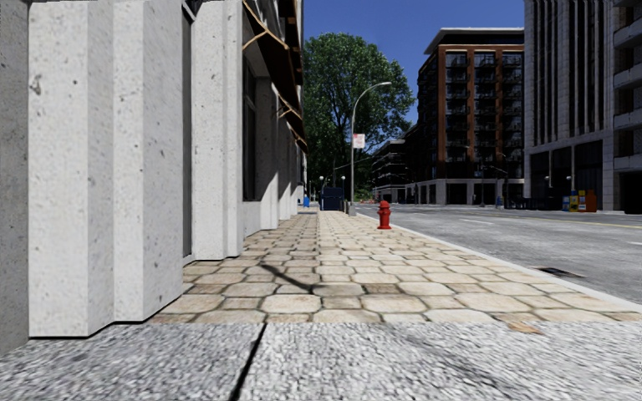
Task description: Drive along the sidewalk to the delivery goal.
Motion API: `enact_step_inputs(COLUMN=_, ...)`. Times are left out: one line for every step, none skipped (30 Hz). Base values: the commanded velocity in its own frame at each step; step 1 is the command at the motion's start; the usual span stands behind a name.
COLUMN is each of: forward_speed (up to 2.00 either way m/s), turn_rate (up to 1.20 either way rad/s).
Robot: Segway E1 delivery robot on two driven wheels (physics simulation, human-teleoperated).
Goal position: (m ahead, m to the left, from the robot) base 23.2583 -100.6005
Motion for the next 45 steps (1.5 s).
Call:
enact_step_inputs(forward_speed=2.00, turn_rate=0.00)
enact_step_inputs(forward_speed=2.00, turn_rate=0.00)
enact_step_inputs(forward_speed=2.00, turn_rate=0.00)
enact_step_inputs(forward_speed=2.00, turn_rate=0.00)
enact_step_inputs(forward_speed=2.00, turn_rate=0.00)
enact_step_inputs(forward_speed=2.00, turn_rate=0.00)
enact_step_inputs(forward_speed=2.00, turn_rate=0.00)
enact_step_inputs(forward_speed=2.00, turn_rate=0.00)
enact_step_inputs(forward_speed=2.00, turn_rate=0.00)
enact_step_inputs(forward_speed=2.00, turn_rate=0.00)
enact_step_inputs(forward_speed=2.00, turn_rate=0.00)
enact_step_inputs(forward_speed=2.00, turn_rate=0.00)
enact_step_inputs(forward_speed=2.00, turn_rate=0.00)
enact_step_inputs(forward_speed=1.89, turn_rate=0.00)
enact_step_inputs(forward_speed=1.73, turn_rate=0.00)
enact_step_inputs(forward_speed=1.74, turn_rate=0.00)
enact_step_inputs(forward_speed=2.00, turn_rate=0.00)
enact_step_inputs(forward_speed=2.00, turn_rate=0.00)
enact_step_inputs(forward_speed=2.00, turn_rate=0.00)
enact_step_inputs(forward_speed=2.00, turn_rate=0.00)
enact_step_inputs(forward_speed=2.00, turn_rate=0.00)
enact_step_inputs(forward_speed=2.00, turn_rate=0.00)
enact_step_inputs(forward_speed=2.00, turn_rate=0.00)
enact_step_inputs(forward_speed=2.00, turn_rate=0.00)
enact_step_inputs(forward_speed=2.00, turn_rate=0.00)
enact_step_inputs(forward_speed=2.00, turn_rate=0.00)
enact_step_inputs(forward_speed=2.00, turn_rate=0.00)
enact_step_inputs(forward_speed=2.00, turn_rate=0.00)
enact_step_inputs(forward_speed=2.00, turn_rate=0.00)
enact_step_inputs(forward_speed=2.00, turn_rate=0.00)
enact_step_inputs(forward_speed=2.00, turn_rate=0.00)
enact_step_inputs(forward_speed=2.00, turn_rate=0.00)
enact_step_inputs(forward_speed=2.00, turn_rate=0.00)
enact_step_inputs(forward_speed=2.00, turn_rate=0.00)
enact_step_inputs(forward_speed=2.00, turn_rate=0.00)
enact_step_inputs(forward_speed=2.00, turn_rate=0.00)
enact_step_inputs(forward_speed=2.00, turn_rate=0.00)
enact_step_inputs(forward_speed=2.00, turn_rate=0.00)
enact_step_inputs(forward_speed=2.00, turn_rate=0.00)
enact_step_inputs(forward_speed=2.00, turn_rate=0.00)
enact_step_inputs(forward_speed=2.00, turn_rate=0.00)
enact_step_inputs(forward_speed=2.00, turn_rate=0.00)
enact_step_inputs(forward_speed=2.00, turn_rate=0.00)
enact_step_inputs(forward_speed=2.00, turn_rate=0.00)
enact_step_inputs(forward_speed=2.00, turn_rate=0.00)
